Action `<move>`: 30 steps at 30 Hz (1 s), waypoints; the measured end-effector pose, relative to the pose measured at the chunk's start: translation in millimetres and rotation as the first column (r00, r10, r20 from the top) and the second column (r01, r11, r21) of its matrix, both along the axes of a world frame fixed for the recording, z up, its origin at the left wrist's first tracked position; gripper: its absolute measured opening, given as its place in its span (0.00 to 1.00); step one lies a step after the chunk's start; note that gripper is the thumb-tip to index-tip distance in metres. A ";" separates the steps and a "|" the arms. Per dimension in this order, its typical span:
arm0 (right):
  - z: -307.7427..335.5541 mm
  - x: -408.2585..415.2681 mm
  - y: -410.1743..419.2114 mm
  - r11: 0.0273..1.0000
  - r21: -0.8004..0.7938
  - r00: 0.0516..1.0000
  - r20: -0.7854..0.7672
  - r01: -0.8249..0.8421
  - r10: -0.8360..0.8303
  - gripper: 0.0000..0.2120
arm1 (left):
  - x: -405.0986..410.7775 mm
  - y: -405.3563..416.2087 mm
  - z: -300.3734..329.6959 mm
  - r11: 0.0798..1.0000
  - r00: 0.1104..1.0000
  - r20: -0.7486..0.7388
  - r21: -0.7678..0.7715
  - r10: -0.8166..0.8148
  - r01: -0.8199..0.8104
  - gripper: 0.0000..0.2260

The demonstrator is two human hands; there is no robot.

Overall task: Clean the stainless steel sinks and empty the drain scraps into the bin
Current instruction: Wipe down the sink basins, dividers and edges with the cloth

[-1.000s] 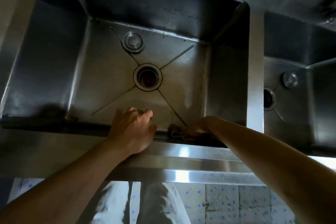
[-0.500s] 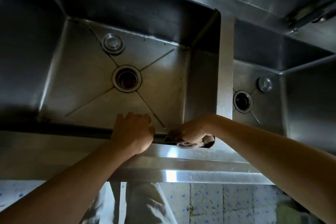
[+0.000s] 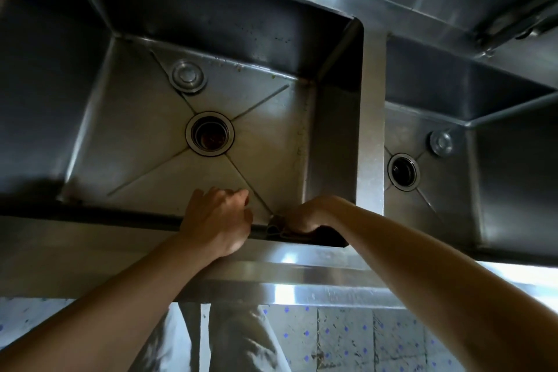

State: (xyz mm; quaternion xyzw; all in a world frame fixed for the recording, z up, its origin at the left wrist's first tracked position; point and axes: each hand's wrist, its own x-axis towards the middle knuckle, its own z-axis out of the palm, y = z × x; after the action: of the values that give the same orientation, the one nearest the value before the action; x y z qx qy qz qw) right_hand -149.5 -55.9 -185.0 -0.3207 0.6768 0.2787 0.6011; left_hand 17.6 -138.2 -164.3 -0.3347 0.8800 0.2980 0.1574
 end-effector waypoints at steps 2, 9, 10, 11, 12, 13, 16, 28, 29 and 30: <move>30.3 3.0 -3.3 0.999 -0.005 0.999 0.025 -0.046 0.047 0.20 | 0.3 0.3 2.3 1.000 1.000 0.012 -0.004 -0.010 0.010 0.08; 71.8 -4.7 3.3 0.999 0.014 0.997 0.066 0.036 -0.037 0.14 | 0.3 0.3 11.0 0.998 0.995 0.092 -0.043 -0.040 0.044 0.11; 79.2 -6.1 4.7 0.998 -0.008 0.995 0.076 0.064 -0.063 0.14 | 0.2 -0.2 13.4 0.998 0.995 0.093 -0.050 -0.034 0.039 0.11; 84.9 -7.1 7.0 0.996 -0.044 0.994 0.085 0.078 -0.074 0.13 | 0.3 -0.2 15.1 0.999 0.995 0.093 -0.043 -0.026 0.030 0.10; 90.9 -9.6 8.7 0.992 -0.105 0.994 0.085 0.070 -0.061 0.13 | -0.4 -2.1 19.0 0.999 0.996 0.084 -0.033 -0.012 0.015 0.10; 94.7 -11.8 10.4 0.984 -0.175 0.997 0.072 0.045 -0.033 0.13 | -1.1 -3.8 21.9 1.000 0.997 0.071 -0.010 0.010 -0.010 0.10; 108.8 -19.2 14.0 0.870 -0.469 0.987 0.023 0.151 -0.159 0.07 | -7.7 -11.3 34.5 0.985 0.989 0.019 0.086 0.149 -0.150 0.10; 137.3 -8.8 -10.4 -0.175 -0.895 0.639 0.419 0.410 -0.646 0.23 | -90.2 -23.3 116.0 0.137 0.668 0.143 0.927 0.731 -0.349 0.09; 136.6 -8.3 -13.2 -0.189 -0.874 0.625 0.457 0.448 -0.632 0.24 | -95.3 -26.3 116.0 0.064 0.650 0.175 0.943 0.739 -0.327 0.10; 136.6 -7.4 -14.8 -0.199 -0.847 0.608 0.500 0.494 -0.617 0.24 | -100.2 -28.8 117.0 0.008 0.636 0.198 0.952 0.746 -0.306 0.10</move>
State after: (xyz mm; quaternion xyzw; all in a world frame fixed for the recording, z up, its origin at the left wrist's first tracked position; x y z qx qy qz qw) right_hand -156.9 -70.7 -48.4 -0.2741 0.7748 -0.5045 0.2648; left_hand -82.7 -167.0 -47.2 -0.4186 0.3279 0.8465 0.0273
